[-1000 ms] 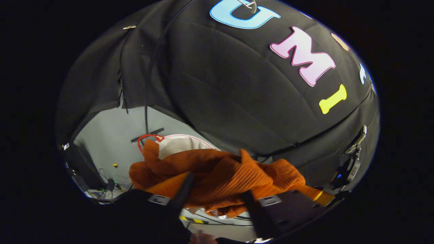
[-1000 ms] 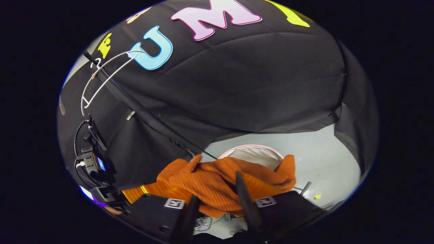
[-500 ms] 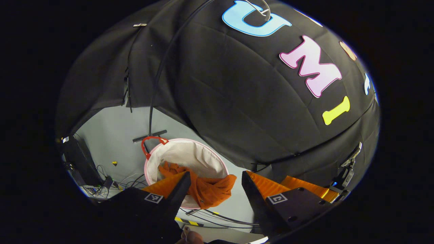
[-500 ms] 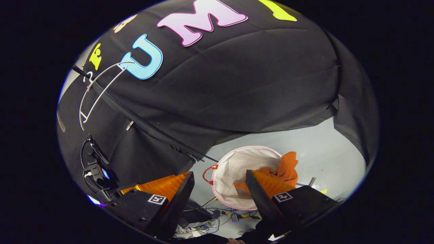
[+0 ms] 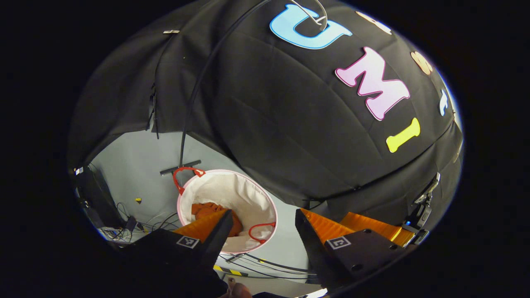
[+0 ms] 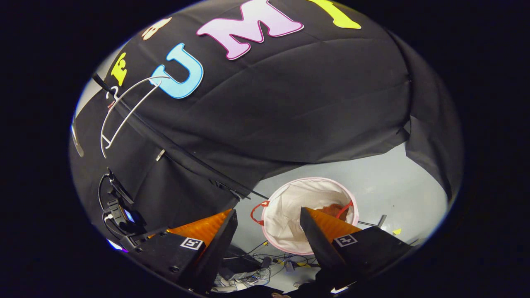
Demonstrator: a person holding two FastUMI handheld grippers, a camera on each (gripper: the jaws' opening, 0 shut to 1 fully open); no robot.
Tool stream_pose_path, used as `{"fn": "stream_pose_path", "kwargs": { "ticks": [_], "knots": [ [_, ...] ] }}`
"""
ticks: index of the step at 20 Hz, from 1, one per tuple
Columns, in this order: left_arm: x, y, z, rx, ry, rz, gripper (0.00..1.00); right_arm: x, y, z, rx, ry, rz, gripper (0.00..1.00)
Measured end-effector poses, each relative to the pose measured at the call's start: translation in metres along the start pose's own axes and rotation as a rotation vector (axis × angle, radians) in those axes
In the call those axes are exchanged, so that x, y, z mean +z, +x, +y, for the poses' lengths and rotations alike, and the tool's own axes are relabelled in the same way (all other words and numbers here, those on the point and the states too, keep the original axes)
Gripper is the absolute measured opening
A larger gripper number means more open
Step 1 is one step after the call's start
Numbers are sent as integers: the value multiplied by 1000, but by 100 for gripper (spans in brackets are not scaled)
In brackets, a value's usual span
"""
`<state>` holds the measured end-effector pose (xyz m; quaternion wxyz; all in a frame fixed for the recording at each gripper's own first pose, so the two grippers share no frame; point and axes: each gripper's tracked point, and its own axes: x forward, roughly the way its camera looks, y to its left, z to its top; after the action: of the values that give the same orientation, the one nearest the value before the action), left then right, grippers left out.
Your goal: Grasp the clothes on the hanger with both hands and then place them into the laundry hamper below.
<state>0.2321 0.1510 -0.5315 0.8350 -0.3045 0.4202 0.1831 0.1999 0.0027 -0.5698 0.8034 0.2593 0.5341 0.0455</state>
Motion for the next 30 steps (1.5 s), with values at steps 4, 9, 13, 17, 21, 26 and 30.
{"fn": "stream_pose_path", "kwargs": {
  "ticks": [4, 9, 13, 17, 21, 26, 30],
  "knots": [
    [2, -37, 9, -28, 41, -35, 96, -16, -28, 19, -4, -7, -42, 99],
    [4, -105, 20, -83, 167, -91, 95, -41, -84, 55, -8, -23, -148, 99],
    [-2, -167, 22, -123, 302, -157, 96, -63, -138, 85, 2, -28, -250, 98],
    [-11, -224, 18, -162, 414, -224, 96, -80, -189, 108, 5, -57, -317, 98],
    [-16, -280, 4, -193, 526, -287, 95, -76, -249, 135, -6, -161, -434, 98],
    [-13, -359, -35, -292, 632, -423, 95, -71, -336, 168, -40, -299, -621, 98],
    [-9, -425, -72, -414, 643, -539, 95, -59, -403, 183, -132, -449, -793, 98]
  ]
}}
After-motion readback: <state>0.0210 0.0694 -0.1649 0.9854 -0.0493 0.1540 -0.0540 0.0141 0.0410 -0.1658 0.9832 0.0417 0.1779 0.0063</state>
